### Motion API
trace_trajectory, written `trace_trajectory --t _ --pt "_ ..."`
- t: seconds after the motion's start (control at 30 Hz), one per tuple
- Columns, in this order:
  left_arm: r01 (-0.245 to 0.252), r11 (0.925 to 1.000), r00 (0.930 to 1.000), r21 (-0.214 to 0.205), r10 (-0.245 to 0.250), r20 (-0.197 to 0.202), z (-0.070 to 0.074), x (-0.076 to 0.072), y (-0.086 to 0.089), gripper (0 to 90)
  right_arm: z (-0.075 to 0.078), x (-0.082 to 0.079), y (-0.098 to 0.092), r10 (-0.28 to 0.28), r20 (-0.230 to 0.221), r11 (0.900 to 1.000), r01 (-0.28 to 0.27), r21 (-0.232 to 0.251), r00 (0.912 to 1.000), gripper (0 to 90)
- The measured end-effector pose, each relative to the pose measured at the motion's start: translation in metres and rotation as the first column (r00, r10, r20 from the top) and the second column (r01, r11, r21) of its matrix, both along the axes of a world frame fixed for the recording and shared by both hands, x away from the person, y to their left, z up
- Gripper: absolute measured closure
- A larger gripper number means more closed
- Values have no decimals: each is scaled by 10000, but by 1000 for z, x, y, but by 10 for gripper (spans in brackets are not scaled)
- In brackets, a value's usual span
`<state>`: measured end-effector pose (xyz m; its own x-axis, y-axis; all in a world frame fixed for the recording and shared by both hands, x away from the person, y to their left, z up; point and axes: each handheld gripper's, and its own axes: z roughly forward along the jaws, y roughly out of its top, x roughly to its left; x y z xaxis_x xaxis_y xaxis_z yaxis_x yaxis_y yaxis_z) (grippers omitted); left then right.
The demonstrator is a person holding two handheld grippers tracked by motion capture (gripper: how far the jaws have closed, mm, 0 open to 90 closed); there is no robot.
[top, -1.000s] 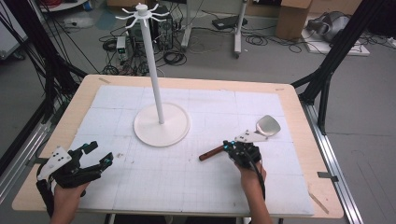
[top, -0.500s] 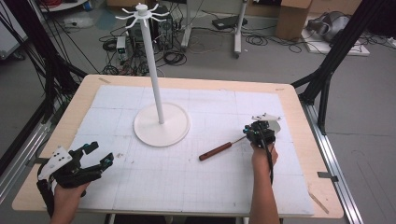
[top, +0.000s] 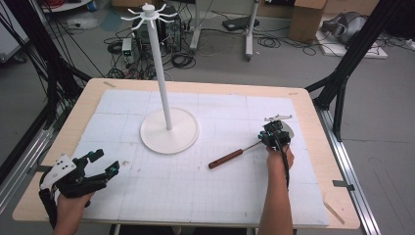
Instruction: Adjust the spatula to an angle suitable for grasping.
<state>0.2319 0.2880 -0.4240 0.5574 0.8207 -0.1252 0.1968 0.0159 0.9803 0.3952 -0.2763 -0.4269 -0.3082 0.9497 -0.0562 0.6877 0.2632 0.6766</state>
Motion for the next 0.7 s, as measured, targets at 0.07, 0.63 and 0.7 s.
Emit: trace_trajectory --t 0.07,0.63,0.7 --pt "3 10000 10000 -1 -3 -10 0 0 0 231 -1 0 -1 -1 -98 10000 1 1 10000 883" --pt "-13 10000 10000 -39 13 11 0 -1 1 233 2 -12 -3 693 -962 9935 -774 -837 9929 894" --pt "3 10000 10000 -1 -3 -11 0 -1 1 233 3 -16 -6 764 -977 9931 -844 -814 9923 894"
